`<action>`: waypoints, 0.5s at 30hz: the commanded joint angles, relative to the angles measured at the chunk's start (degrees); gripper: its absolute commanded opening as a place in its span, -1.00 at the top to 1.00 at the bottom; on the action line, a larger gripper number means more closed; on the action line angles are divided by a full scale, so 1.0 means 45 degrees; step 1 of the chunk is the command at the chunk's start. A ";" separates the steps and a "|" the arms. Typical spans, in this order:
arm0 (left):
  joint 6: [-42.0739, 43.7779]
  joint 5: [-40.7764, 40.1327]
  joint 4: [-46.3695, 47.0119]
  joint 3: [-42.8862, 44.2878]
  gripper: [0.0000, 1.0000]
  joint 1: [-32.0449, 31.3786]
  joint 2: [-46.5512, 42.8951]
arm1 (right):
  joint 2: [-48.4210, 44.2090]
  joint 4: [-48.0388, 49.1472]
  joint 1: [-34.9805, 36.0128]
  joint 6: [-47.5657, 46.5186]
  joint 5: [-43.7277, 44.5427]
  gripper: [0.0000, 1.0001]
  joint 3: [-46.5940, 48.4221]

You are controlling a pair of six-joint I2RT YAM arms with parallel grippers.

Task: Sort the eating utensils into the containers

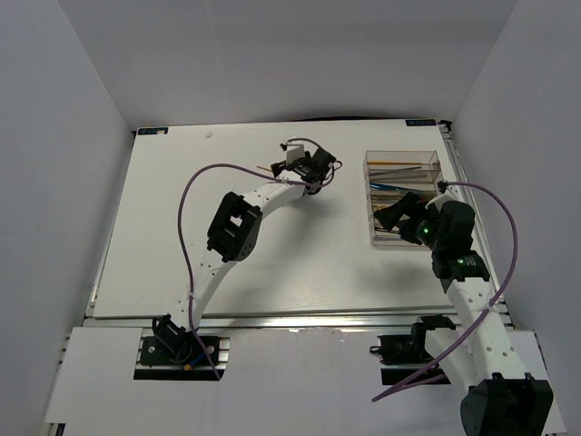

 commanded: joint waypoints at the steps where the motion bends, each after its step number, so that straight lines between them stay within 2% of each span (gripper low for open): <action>1: 0.1547 -0.0789 0.1307 -0.0456 -0.79 -0.0361 -0.2209 | -0.0009 0.0221 0.0011 -0.0256 -0.0378 -0.79 -0.0046; 7: 0.3754 -0.1023 0.2128 0.0713 -0.84 -0.0341 -0.1764 | -0.0243 0.0162 0.0011 -0.0198 -0.0223 -0.79 -0.0182; 15: 0.2995 -0.0243 0.1602 0.1670 -0.88 0.0049 -0.0806 | -0.0106 0.0415 0.0011 -0.0003 0.0032 -0.79 -0.0923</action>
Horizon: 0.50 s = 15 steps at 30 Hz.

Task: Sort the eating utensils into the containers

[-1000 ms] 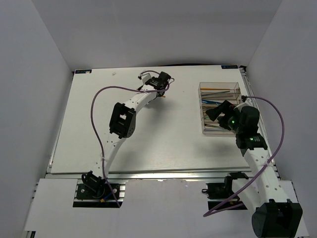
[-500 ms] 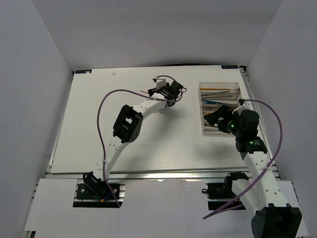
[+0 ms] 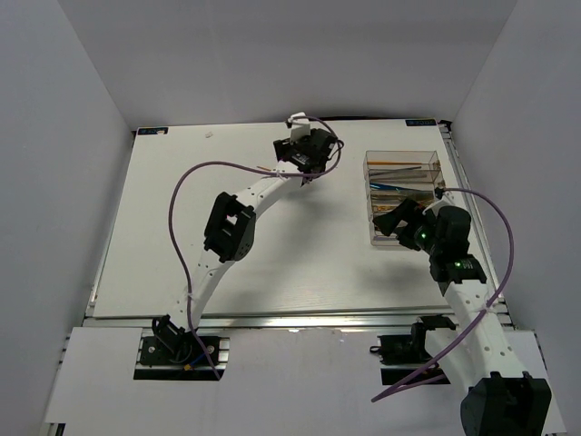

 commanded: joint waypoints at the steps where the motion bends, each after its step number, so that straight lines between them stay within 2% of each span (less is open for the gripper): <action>1: -0.0105 0.0160 -0.0109 0.0695 -0.88 0.0224 0.0060 | -0.0062 0.0450 0.0011 0.0167 -0.0007 -0.79 -0.0409; 15: 0.0755 0.1118 -0.0401 0.0775 -0.86 0.0361 0.1506 | -0.0883 0.0197 0.0011 0.0052 0.0247 -0.79 -0.0625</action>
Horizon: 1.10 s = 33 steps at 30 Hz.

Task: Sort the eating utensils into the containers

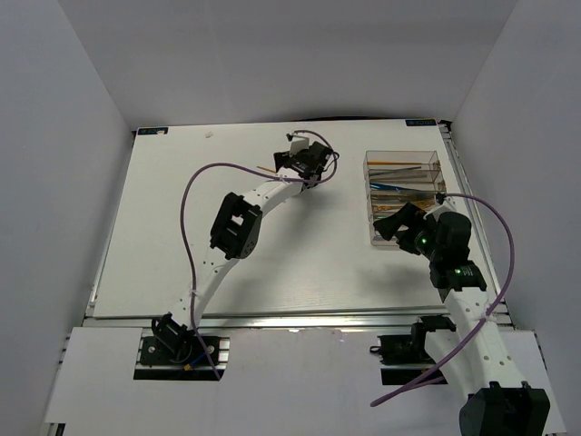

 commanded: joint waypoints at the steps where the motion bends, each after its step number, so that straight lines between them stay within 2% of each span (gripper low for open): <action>1: 0.0182 0.0079 -0.0376 0.0206 -0.86 -0.0042 -0.0271 | -0.0135 0.0255 0.0011 -0.0148 0.0145 -0.79 0.0016; 5: -0.0072 0.0078 -0.0709 -0.0689 -0.83 -0.0042 -0.0642 | -0.0174 0.0216 0.0011 -0.0148 0.0145 -0.79 0.0035; 11: -0.1085 0.0235 -0.1608 -0.2115 -0.66 -0.0081 -0.1382 | -0.0428 0.0119 0.0030 -0.0031 0.0067 -0.79 0.0055; 15: -0.1439 0.0663 -0.0439 -0.5564 -0.54 -0.0159 -0.2867 | -0.0642 0.0001 0.0011 0.0067 0.0028 -0.79 0.0172; 18: -0.1576 0.0976 0.0383 -0.6803 -0.44 -0.0218 -0.3726 | -0.0798 -0.0096 0.0011 0.0164 -0.0011 -0.79 0.0250; 21: -0.1674 0.1288 0.0579 -0.7742 -0.23 -0.0218 -0.4176 | -0.0993 -0.0233 0.0011 0.0282 -0.0051 -0.79 0.0328; 25: -0.1441 0.2125 0.1785 -0.9245 -0.08 -0.0218 -0.4820 | -0.1189 -0.0331 0.0011 0.0379 0.0008 -0.79 0.0367; 27: -0.1303 0.2363 0.1908 -0.9697 0.16 -0.0198 -0.4900 | -0.1209 -0.0370 0.0011 0.0457 0.0028 -0.79 0.0368; 28: -0.1303 0.2422 0.1733 -0.9717 0.34 -0.0218 -0.4862 | -0.1209 -0.0370 0.0011 0.0477 0.0047 -0.79 0.0368; 29: -0.1380 0.2480 0.1674 -0.9813 0.42 -0.0218 -0.4881 | -0.1190 -0.0370 0.0011 0.0516 0.0047 -0.79 0.0426; 32: -0.1420 0.2695 0.1848 -1.0417 0.46 -0.0218 -0.5173 | -0.1092 -0.0331 0.0030 0.0516 -0.0050 -0.79 0.0562; 33: -0.1440 0.2734 0.1946 -1.0574 0.54 -0.0198 -0.5252 | -0.0995 -0.0311 0.0030 0.0419 -0.0089 -0.79 0.0640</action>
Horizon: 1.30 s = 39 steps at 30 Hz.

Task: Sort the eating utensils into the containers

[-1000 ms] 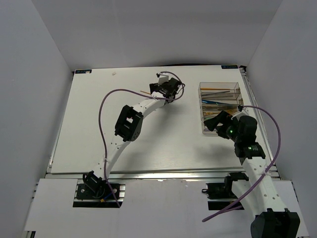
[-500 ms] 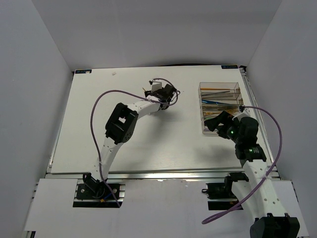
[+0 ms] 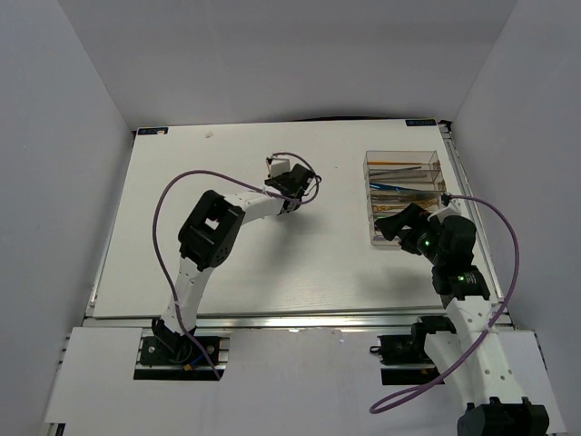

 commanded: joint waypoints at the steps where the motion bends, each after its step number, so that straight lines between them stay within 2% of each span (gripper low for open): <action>1: 0.0086 0.1418 -0.1114 -0.1065 0.62 -0.0033 -0.0128 | 0.0127 0.0009 0.0049 -0.0072 -0.0206 -0.79 0.0675; 2: 0.0066 0.1477 -0.1113 -0.1240 0.73 -0.0033 -0.0148 | 0.0302 0.0009 0.0030 -0.0150 -0.0284 -0.79 0.0733; 3: 0.0066 0.1555 -0.1074 -0.1320 0.98 0.0006 -0.0148 | 0.0420 0.0145 0.0030 -0.0247 -0.0458 -0.79 0.0792; 8: 0.0124 0.2353 -0.0724 -0.2178 1.00 -0.0014 -0.0925 | 0.2133 0.0985 0.0030 -0.1360 -0.2562 -0.79 0.1123; 11: 0.0261 0.2823 0.0270 -0.3640 1.00 -0.0150 -0.1961 | 0.3442 0.0868 0.0030 -0.1791 -0.3505 -0.79 0.1788; 15: 0.0788 0.5724 0.3719 -0.6218 1.00 -0.0209 -0.4418 | 0.4248 0.2603 0.0263 -0.0992 -0.4581 -0.79 0.1730; 18: 0.1003 0.6903 0.5055 -0.7548 1.00 -0.0286 -0.5514 | 0.5262 0.2938 0.1431 -0.0640 -0.4036 -0.79 0.2392; 23: 0.1062 0.7316 0.5741 -0.8701 1.00 -0.0540 -0.6768 | 0.7426 0.3797 0.2489 0.0336 -0.3118 -0.77 0.3329; 30: 0.1082 0.8293 0.6308 -0.9269 1.00 -0.0756 -0.7745 | 0.9169 0.5007 0.4149 0.1587 -0.1711 -0.70 0.4034; 39: 0.0808 0.9172 0.6777 -0.9289 1.00 -0.1049 -0.8350 | 1.1552 0.5615 0.5303 0.2233 -0.0676 -0.67 0.4834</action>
